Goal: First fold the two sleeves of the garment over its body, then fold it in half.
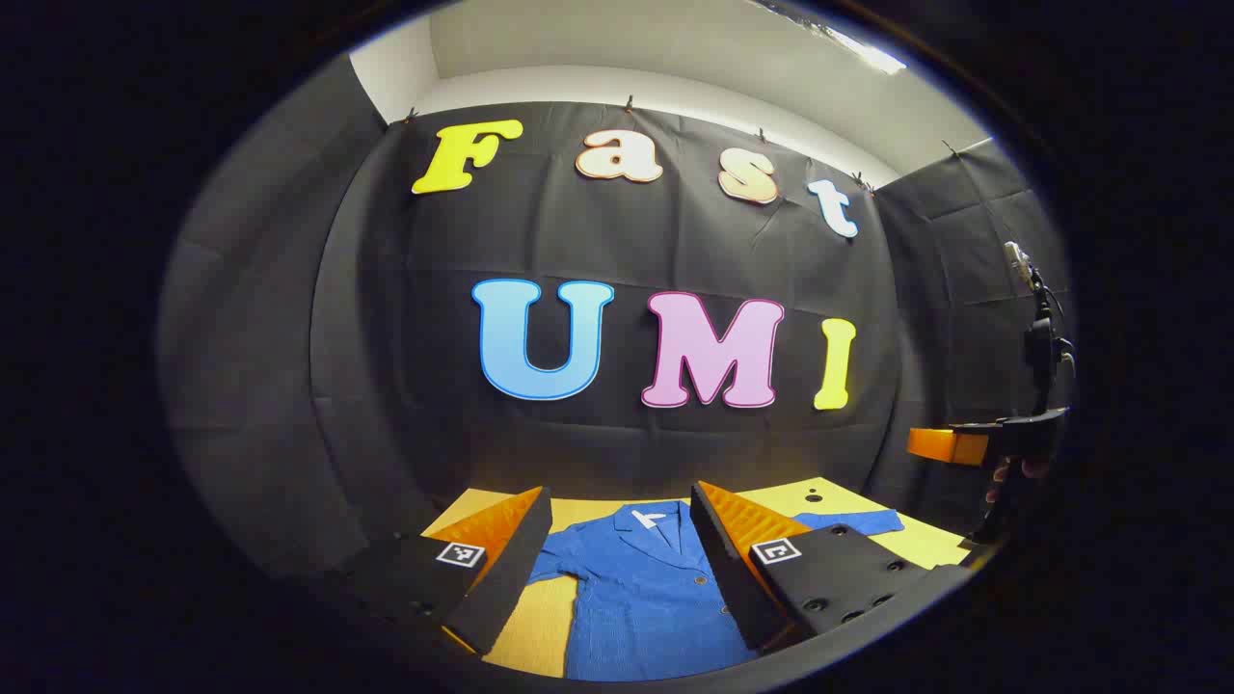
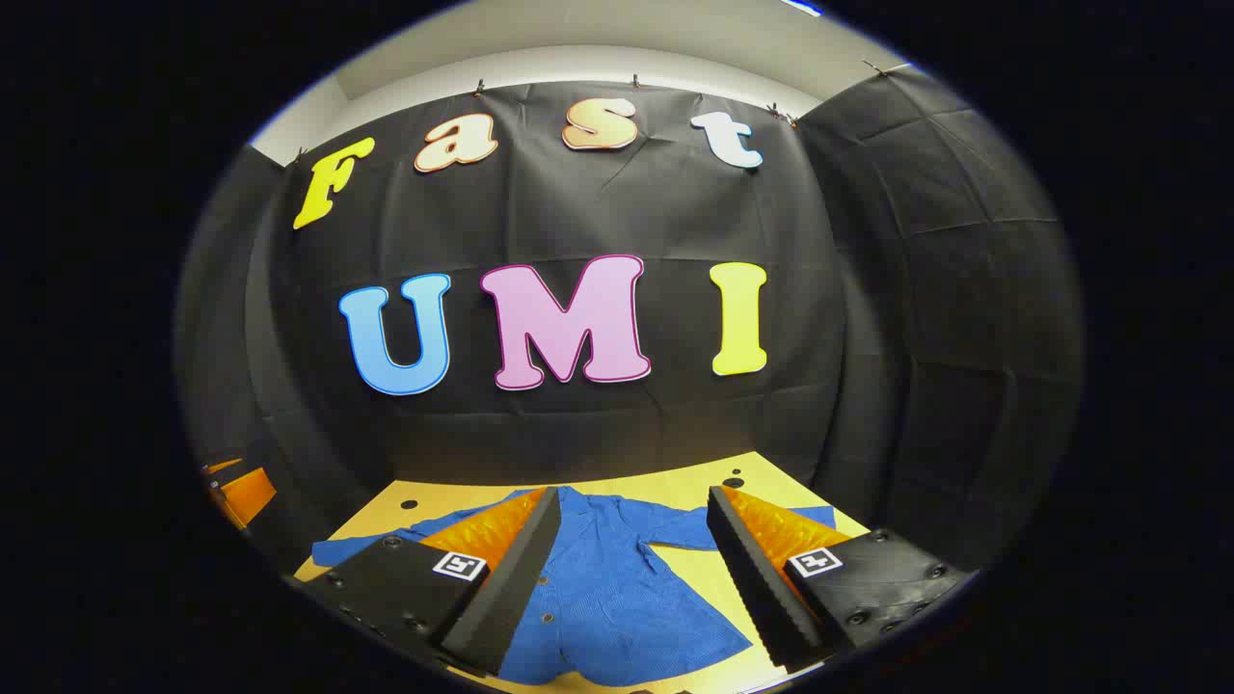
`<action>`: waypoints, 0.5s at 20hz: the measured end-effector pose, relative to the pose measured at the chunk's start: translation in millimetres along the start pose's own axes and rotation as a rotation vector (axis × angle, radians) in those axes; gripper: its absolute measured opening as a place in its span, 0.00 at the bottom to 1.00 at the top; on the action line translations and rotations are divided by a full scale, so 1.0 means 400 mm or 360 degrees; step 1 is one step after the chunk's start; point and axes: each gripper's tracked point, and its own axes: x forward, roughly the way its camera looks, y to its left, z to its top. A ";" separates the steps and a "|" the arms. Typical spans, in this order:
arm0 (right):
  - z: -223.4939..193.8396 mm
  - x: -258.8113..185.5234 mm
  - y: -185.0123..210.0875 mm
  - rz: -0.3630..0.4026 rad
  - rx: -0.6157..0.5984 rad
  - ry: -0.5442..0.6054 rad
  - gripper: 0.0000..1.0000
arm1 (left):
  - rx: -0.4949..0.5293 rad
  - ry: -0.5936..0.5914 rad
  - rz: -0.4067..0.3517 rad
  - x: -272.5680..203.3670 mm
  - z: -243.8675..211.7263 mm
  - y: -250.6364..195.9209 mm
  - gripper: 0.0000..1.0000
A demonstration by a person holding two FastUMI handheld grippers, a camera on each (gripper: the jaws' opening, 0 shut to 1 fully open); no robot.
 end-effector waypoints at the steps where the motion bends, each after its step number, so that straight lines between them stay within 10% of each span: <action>1: -0.002 -0.002 0.000 0.0002 0.0001 0.0004 0.97 | -0.0001 0.0001 0.0003 -0.002 0.000 0.001 0.83; 10: -0.009 0.000 0.004 0.0019 -0.0028 0.0021 0.97 | -0.0071 0.0026 0.0030 -0.018 -0.013 0.001 0.83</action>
